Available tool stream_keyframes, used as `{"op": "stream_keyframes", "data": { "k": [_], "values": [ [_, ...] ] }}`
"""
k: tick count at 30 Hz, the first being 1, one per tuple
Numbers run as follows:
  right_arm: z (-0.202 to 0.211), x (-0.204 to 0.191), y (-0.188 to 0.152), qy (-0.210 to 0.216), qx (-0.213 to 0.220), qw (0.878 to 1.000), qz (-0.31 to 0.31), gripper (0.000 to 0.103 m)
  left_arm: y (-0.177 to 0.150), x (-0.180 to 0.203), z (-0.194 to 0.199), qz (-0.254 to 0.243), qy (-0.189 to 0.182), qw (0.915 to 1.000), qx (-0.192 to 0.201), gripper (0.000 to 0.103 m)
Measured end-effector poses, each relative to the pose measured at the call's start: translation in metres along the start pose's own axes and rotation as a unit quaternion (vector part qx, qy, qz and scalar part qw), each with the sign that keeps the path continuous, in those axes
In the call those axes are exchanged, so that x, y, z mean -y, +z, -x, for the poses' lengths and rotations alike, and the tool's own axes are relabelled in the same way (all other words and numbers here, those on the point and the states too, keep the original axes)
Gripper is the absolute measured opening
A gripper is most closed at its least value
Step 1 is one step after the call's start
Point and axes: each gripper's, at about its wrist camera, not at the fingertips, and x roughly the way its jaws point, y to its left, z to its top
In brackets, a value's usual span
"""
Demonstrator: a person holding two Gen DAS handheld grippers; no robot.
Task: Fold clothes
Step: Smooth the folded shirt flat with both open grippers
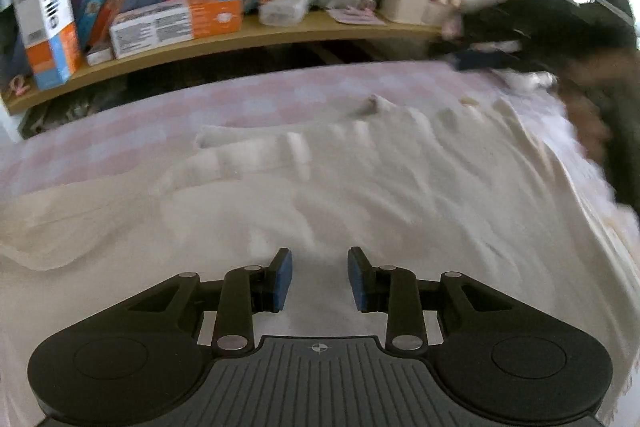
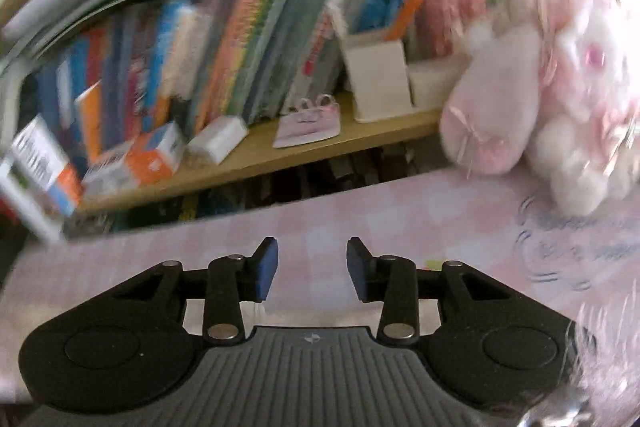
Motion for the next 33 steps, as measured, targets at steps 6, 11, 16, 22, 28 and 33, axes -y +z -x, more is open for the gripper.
{"op": "stream_keyframes", "data": {
  "k": [6,11,16,22,28,33],
  "values": [
    [0.025,-0.004,-0.056,-0.02,-0.032,0.991,0.127,0.039,0.016,-0.053,-0.014,0.079,-0.028,0.9965,0.008,0.031],
    [0.027,0.029,-0.057,-0.058,-0.04,0.994,0.08,0.039,0.029,-0.109,-0.019,0.143,0.06,0.9874,0.028,0.032],
    [0.036,0.062,-0.044,-0.086,-0.037,0.995,0.044,0.039,0.001,-0.151,0.012,0.241,0.113,0.9622,0.056,0.031],
    [0.03,0.086,-0.042,-0.055,-0.072,0.996,-0.023,0.034,-0.058,-0.099,0.057,0.205,0.01,0.9771,0.053,0.031],
    [0.041,0.071,-0.036,-0.019,-0.065,0.998,0.006,0.007,-0.101,-0.047,0.068,0.174,0.017,0.9841,0.032,0.032],
    [0.038,0.071,-0.034,-0.049,-0.064,0.997,0.021,0.008,-0.1,-0.041,0.07,0.175,0.03,0.9836,0.031,0.032]
  ]
}}
